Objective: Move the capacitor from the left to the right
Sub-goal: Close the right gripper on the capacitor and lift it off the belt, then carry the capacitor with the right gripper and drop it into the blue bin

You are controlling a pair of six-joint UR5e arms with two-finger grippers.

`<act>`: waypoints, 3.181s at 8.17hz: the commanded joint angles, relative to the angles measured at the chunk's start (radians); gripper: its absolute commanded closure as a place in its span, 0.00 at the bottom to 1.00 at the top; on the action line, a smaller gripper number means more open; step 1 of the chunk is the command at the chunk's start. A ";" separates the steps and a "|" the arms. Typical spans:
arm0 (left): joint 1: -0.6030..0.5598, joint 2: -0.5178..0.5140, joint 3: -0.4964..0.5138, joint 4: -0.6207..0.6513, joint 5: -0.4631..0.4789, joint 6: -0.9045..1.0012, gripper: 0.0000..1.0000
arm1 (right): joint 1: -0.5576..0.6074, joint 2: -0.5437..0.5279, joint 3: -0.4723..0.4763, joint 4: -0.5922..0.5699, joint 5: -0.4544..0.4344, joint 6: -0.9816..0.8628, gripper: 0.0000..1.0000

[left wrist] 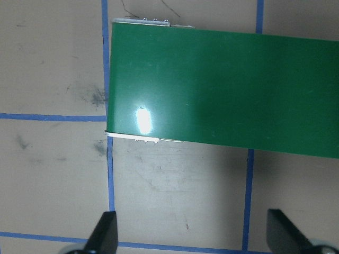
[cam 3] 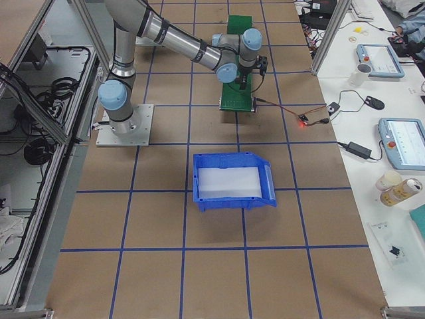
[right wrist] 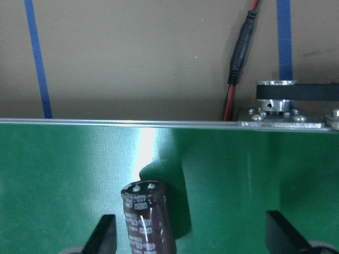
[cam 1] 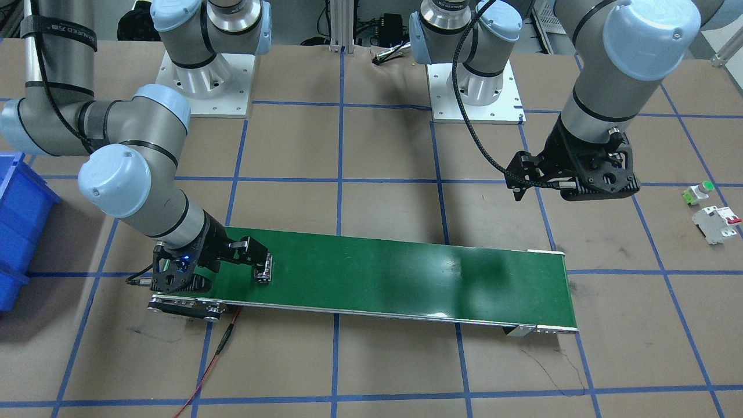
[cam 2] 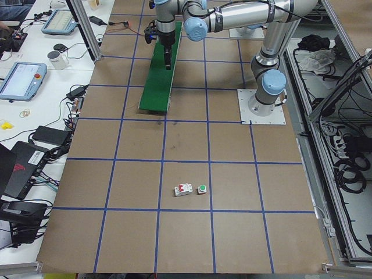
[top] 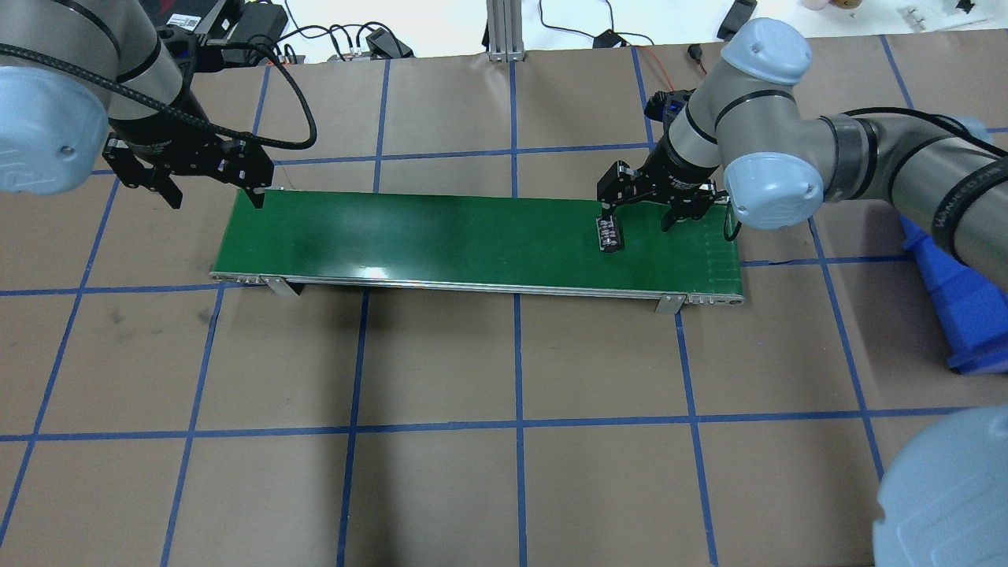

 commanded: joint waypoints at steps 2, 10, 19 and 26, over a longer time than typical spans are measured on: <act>0.000 0.004 0.000 0.001 -0.001 0.001 0.00 | 0.000 0.002 0.000 0.003 -0.123 -0.005 0.05; 0.000 -0.001 0.001 -0.001 -0.006 -0.001 0.00 | -0.001 0.002 -0.002 0.058 -0.226 -0.097 1.00; 0.000 0.002 -0.002 0.001 -0.004 0.014 0.00 | -0.407 -0.133 -0.161 0.242 -0.386 -0.657 1.00; 0.000 0.011 -0.004 -0.001 -0.003 0.010 0.00 | -0.753 0.037 -0.121 0.070 -0.346 -1.181 1.00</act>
